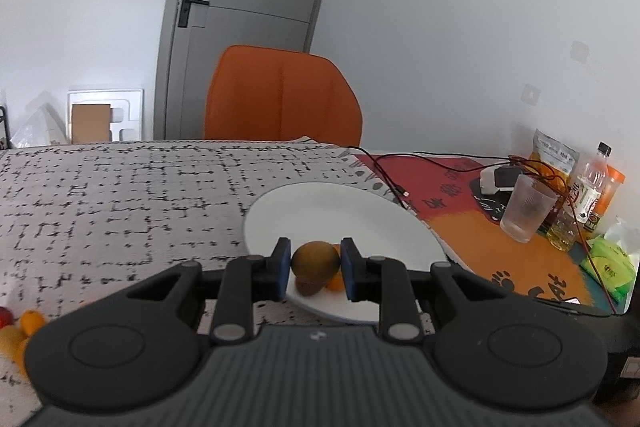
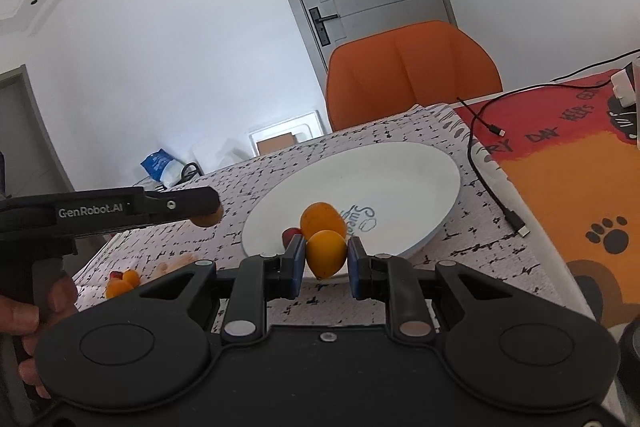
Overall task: Organize fruits
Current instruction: 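Carry the tangerine with the right tool while the left tool carries the yellow fruit to the bowl, then open the right tool over the bowl while the left tool releases its fruit into it, then move both open tools back toward the remaining fruit pile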
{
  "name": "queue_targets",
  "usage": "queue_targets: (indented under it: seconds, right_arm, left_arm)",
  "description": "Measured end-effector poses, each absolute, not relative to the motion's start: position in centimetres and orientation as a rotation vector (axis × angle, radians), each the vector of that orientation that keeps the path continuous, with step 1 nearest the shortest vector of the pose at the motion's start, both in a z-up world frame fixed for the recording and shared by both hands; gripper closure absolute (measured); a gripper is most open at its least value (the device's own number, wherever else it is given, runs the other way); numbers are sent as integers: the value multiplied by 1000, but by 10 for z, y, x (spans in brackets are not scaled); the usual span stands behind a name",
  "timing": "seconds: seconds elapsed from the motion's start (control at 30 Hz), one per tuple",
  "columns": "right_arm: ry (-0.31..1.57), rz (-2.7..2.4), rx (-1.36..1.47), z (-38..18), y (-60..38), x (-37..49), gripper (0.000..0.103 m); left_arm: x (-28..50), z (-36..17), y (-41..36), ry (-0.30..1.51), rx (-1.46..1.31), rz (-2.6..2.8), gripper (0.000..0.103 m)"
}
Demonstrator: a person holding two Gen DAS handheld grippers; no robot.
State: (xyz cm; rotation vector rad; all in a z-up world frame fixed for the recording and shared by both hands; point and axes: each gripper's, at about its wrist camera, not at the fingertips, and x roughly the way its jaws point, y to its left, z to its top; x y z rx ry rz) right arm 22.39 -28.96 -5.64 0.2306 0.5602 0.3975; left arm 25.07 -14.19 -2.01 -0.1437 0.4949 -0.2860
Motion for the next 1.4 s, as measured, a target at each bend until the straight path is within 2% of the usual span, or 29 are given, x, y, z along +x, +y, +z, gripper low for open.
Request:
queue_targets:
  seconds: [0.47,0.63,0.73,0.87,0.97,1.0,1.07,1.13,1.27,1.4]
  right_arm:
    - [557,381,245,-60,-295,240,82]
    - [563,382,250,-62,-294,241,82]
    - [560,381,257,-61,-294,241,82]
    - [561,379,260,-62,-292,244,82]
    - [558,374,252,-62,-288,244,81]
    - [553,370,253,-61,-287,244,76]
    - [547,347,251,-60,-285,243,69]
    - [554,356,249,-60,-283,243,62]
    - [555,370,225,-57,-272,237,54]
    - [546,385,216,-54,-262,231,39]
  left_arm:
    - [271,-25,-163,507,-146,-312,78]
    - [271,-26,-158,523,-150,-287,71]
    - [270,-29,-147,538,-158,-245,63]
    - [266,-30,-132,538,-166,-191,44]
    - [259,-29,-121,518,-174,-152,36]
    - [256,-29,-116,512,-183,-142,28]
    - [251,-28,-110,506,-197,-130,20]
    - [245,-27,-104,493,-205,-122,18]
    - [233,-25,-94,456,-201,-98,13]
    - [221,-24,-80,426,-223,-62,10]
